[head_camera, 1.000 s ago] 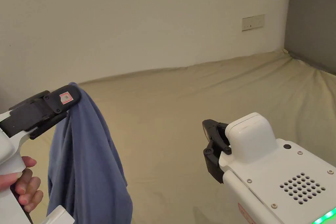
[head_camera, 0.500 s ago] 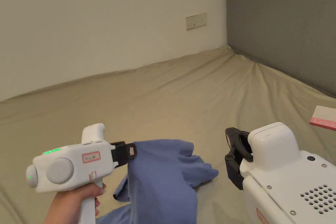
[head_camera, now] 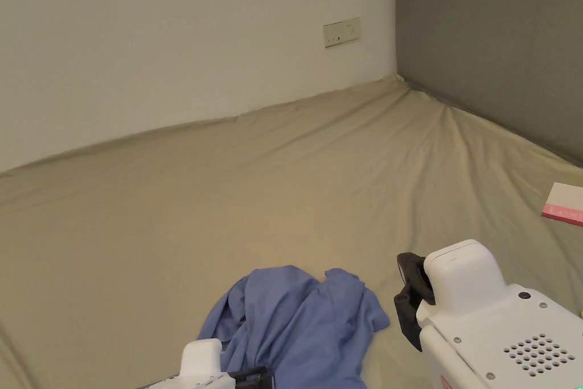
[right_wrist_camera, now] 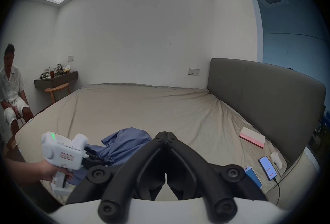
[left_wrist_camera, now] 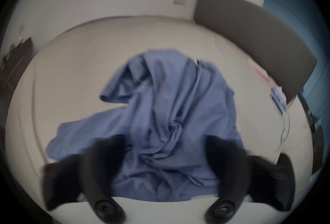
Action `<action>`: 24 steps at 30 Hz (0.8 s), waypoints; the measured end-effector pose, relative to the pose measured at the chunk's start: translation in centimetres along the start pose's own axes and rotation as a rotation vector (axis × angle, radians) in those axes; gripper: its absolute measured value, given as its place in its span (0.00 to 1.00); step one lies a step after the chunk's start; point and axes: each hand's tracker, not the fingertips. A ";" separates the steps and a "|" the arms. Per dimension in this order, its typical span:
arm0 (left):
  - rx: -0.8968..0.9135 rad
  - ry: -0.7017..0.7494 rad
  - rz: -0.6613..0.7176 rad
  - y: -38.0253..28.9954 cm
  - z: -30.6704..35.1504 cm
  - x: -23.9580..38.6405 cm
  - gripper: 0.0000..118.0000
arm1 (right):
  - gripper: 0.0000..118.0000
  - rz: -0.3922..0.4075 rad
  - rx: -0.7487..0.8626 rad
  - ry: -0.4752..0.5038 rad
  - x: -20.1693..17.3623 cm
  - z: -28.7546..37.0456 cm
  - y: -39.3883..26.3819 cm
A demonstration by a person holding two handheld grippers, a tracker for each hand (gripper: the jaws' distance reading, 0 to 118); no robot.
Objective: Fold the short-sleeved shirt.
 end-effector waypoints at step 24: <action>0.830 0.506 -0.151 1.8 27.5 5.3 0.00 | 0.00 0.119 0.314 0.145 -11.2 3.2 7.0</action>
